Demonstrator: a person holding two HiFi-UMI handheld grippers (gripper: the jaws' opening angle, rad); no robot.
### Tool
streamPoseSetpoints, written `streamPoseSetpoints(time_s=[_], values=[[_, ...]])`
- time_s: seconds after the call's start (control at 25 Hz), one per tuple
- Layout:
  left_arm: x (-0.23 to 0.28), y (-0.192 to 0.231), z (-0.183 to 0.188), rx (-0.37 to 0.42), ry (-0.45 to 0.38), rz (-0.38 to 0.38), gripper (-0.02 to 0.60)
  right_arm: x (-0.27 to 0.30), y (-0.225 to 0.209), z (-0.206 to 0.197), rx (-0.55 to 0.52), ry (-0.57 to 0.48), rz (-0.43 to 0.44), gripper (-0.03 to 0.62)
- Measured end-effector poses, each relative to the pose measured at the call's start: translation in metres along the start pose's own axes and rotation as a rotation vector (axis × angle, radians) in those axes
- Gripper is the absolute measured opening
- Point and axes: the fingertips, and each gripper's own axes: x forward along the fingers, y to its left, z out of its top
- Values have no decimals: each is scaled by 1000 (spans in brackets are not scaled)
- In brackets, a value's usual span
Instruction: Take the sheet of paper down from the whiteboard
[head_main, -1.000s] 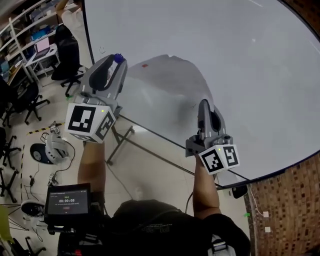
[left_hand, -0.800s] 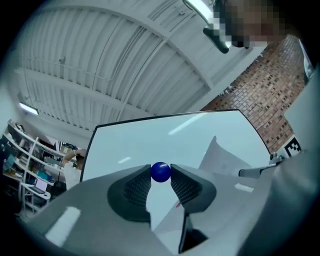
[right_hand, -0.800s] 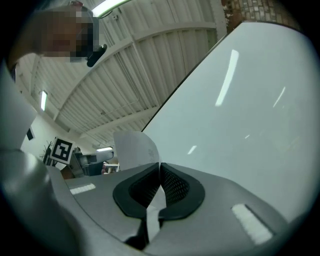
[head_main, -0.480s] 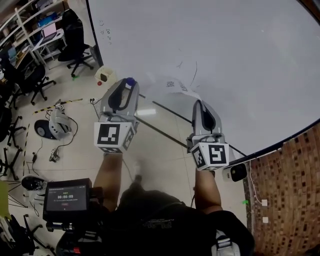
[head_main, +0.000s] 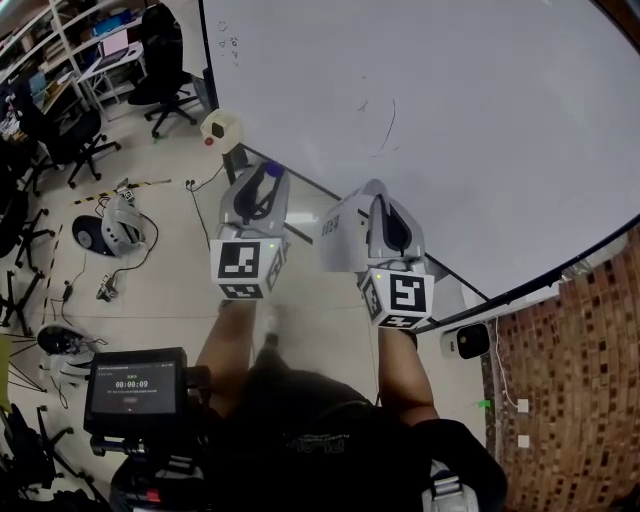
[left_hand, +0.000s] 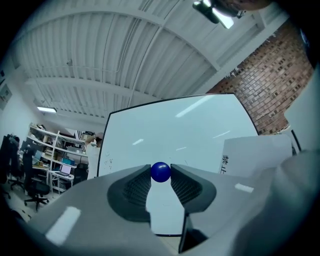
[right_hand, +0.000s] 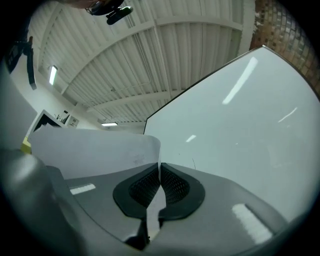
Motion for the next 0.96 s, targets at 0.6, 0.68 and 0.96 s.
streamPoseSetpoints(time_s=[0.6,0.68,0.96], values=[[-18,-15,6,2,3,-26,123,-8,16,0,-9,-5,21,12],[-18,-15,6,4,6,-24,123,-8,13,0,-11,-3,14,12],[-20,-11,9,5,9,-17,123,-9,12,6,-43,0,-3,12]])
